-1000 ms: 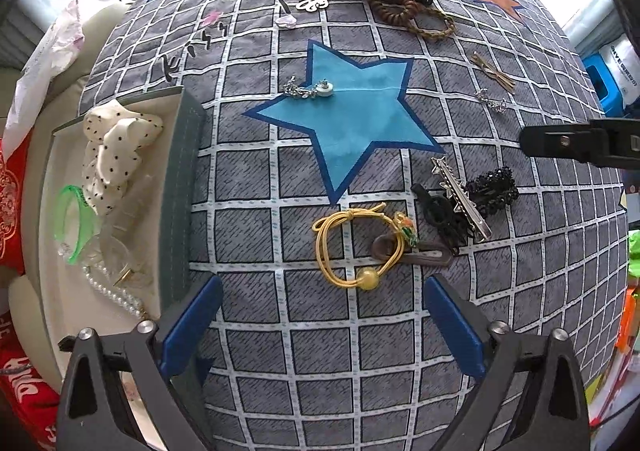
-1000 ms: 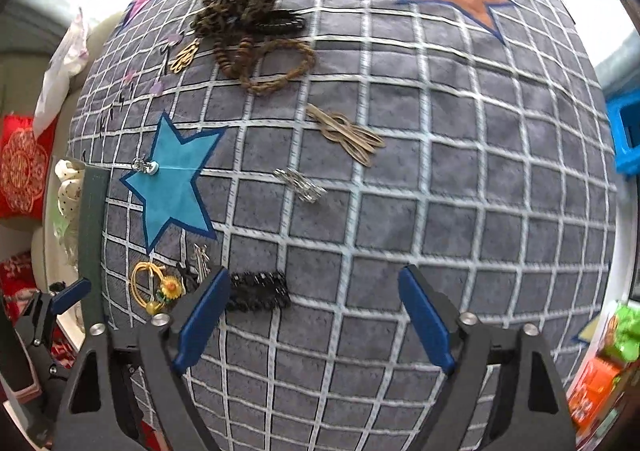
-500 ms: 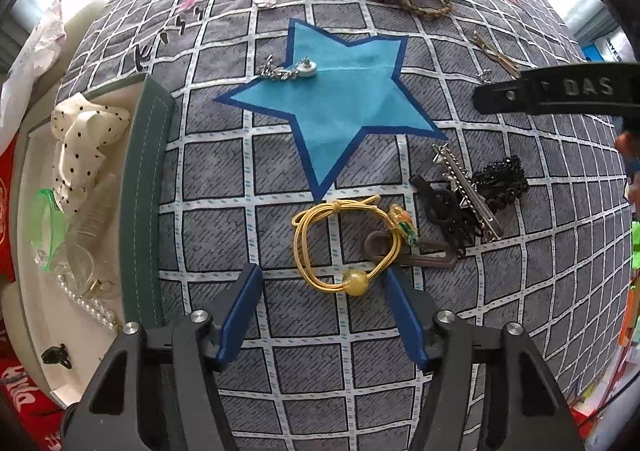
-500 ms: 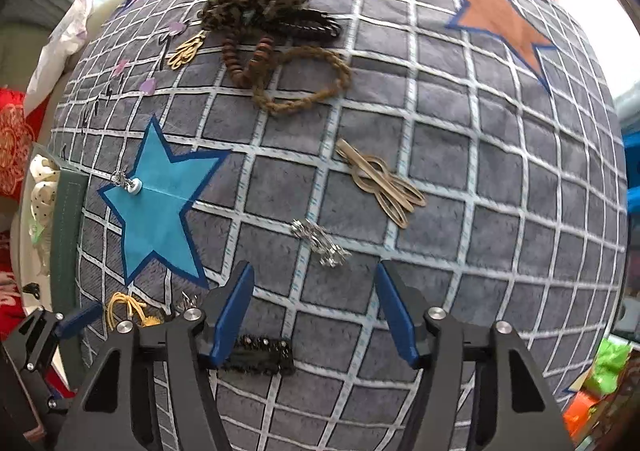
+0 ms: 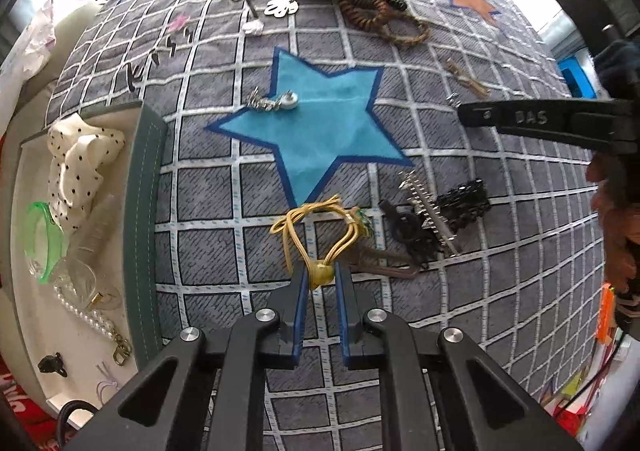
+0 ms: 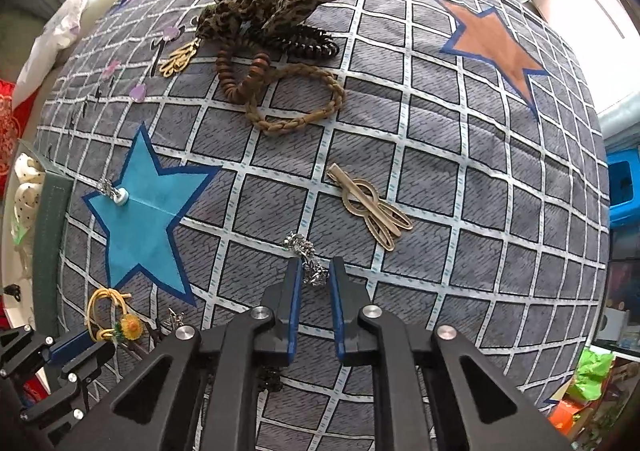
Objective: Organize jewelry
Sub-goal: 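Grasp the yellow beaded hair tie with the left tool while the right tool grasps the silver chain charm, then carry the yellow hair tie and silver chain charm over the white tray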
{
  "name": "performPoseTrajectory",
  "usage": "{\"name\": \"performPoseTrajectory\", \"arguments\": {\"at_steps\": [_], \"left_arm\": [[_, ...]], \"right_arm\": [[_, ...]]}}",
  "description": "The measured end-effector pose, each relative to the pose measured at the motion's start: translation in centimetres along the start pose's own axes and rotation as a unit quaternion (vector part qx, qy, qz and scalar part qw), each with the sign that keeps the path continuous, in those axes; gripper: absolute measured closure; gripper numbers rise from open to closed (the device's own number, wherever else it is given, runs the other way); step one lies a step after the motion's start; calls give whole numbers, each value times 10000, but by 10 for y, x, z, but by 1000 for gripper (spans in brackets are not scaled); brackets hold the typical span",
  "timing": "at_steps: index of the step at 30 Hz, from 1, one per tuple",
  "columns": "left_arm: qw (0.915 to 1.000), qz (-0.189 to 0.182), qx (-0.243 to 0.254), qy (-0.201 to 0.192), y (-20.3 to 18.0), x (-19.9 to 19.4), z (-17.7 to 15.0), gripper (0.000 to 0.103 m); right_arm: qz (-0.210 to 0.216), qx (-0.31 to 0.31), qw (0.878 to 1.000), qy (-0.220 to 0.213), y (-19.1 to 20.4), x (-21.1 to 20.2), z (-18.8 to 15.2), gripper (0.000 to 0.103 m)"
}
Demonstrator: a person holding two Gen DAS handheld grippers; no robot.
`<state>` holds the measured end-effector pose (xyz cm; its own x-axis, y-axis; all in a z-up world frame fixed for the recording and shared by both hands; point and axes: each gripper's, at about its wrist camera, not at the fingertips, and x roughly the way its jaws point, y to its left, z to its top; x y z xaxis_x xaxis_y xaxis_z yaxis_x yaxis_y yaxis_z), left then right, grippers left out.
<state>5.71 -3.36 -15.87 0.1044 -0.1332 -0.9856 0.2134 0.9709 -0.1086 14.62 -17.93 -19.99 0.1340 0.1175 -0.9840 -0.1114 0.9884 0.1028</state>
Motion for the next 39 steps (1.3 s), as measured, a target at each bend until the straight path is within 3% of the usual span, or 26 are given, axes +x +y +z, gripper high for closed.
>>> {"name": "performPoseTrajectory", "arguments": {"at_steps": [11,20,29,39], "left_arm": [[9998,-149,30,-147,-1,-35,1,88],[9997,-127,40,-222,4,-59,-11,88],[9993,-90,-56,-359,18,-87,-28,88],[9973,-12,-432,-595,59,-118,-48,88]], "right_arm": [[686,531,9962,-26,-22,-33,-21,89],[885,637,9940,6,-26,-60,-51,89],[986,486,9939,-72,5,-85,-56,89],[1120,102,9936,-102,54,-106,-58,89]]}}
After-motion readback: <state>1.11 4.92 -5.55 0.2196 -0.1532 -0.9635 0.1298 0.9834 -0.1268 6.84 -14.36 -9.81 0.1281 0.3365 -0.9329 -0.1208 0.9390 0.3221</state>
